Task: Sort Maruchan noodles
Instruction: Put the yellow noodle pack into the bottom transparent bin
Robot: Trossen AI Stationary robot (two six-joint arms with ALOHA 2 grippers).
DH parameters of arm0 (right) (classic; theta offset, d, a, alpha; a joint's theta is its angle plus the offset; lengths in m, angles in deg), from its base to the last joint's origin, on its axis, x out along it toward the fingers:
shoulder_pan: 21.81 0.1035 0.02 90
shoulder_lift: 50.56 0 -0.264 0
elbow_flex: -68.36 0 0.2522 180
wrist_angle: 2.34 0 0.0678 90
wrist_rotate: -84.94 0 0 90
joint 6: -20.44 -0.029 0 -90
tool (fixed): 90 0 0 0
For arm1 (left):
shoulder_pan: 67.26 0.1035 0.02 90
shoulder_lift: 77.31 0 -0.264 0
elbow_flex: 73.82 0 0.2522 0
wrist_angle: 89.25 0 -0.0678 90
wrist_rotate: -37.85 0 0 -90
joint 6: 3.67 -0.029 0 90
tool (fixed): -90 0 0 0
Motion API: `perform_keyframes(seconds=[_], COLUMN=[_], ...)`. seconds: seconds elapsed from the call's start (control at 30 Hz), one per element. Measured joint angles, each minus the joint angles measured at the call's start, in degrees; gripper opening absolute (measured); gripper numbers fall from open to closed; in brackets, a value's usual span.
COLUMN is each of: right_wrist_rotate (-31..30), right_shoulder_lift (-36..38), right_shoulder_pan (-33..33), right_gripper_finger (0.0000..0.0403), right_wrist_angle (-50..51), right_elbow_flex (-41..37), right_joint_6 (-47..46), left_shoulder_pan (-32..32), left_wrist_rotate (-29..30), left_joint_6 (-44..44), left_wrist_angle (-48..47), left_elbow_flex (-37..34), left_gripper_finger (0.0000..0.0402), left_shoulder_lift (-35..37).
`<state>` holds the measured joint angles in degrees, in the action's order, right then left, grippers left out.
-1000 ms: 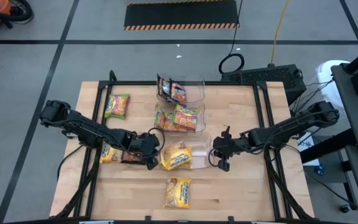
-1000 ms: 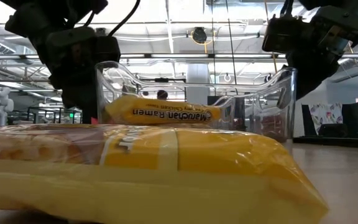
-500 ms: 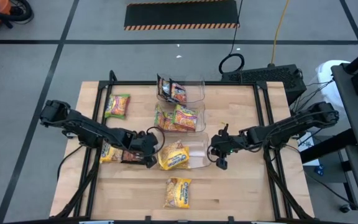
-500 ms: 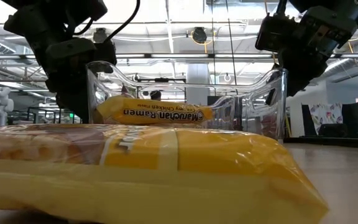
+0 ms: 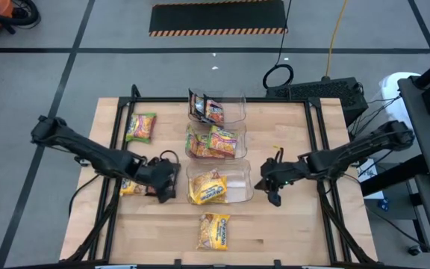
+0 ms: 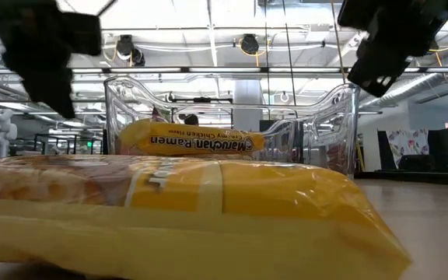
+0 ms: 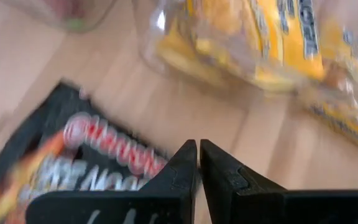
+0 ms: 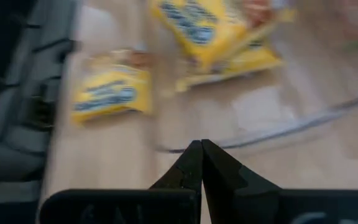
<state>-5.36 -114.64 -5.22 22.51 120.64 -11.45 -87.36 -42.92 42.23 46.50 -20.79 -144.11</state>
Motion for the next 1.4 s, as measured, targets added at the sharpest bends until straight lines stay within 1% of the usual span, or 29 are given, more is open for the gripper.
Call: perform_keyframes(seconds=[0.1,0.2,0.27,0.37,0.43,0.57,0.73,0.97,1.1,1.27,1.4], right_wrist_rotate=[3.02,6.18,6.64,6.37,6.32,6.41,6.51,6.41,6.36,6.23,1.86], right_shoulder_lift=[1.32,1.39,0.90,-0.98,-3.57,-10.32,-17.60,-25.80,-29.23,-32.68,-33.43], right_shoulder_pan=[1.89,3.98,5.76,8.19,9.07,11.14,13.40,15.90,17.52,19.19,19.77], right_gripper_finger=[0.0000,0.0000,0.0000,0.0000,0.0000,0.0000,0.0000,0.0000,0.0000,0.0000,0.0000], right_wrist_angle=[-1.48,-4.05,-5.54,-10.13,-15.95,-24.08,-29.43,-29.20,-27.13,-21.72,-16.76], right_elbow_flex=[0.09,0.09,0.09,0.09,0.10,0.11,0.47,5.07,8.83,13.21,14.82], right_joint_6=[-2.59,-7.54,-10.56,-13.12,-15.48,-19.31,-19.97,-15.21,-11.58,-7.32,-4.71], left_shoulder_pan=[-3.81,-8.20,-11.25,-16.19,-19.25,-24.64,-30.57,-36.10,-37.36,-37.78,-37.78], left_wrist_rotate=[0.27,0.32,0.96,3.42,4.68,7.58,10.34,16.17,17.41,17.98,18.28], left_joint_6=[2.46,5.49,8.04,10.97,12.40,16.89,25.00,35.33,37.54,39.59,40.16], left_wrist_angle=[-3.93,-7.75,-9.14,-10.28,-10.22,-10.44,-10.42,-9.40,-8.53,-8.21,-7.19], left_elbow_flex=[0.04,0.04,0.04,0.04,0.04,0.04,0.04,0.04,0.04,0.04,0.02], left_gripper_finger=[0.0026,0.0026,0.0026,0.0026,0.0026,0.0026,0.0026,0.0026,0.0026,0.0026,0.0026], left_shoulder_lift=[3.79,6.66,7.83,8.50,8.44,8.31,8.32,8.32,8.32,8.31,8.30])
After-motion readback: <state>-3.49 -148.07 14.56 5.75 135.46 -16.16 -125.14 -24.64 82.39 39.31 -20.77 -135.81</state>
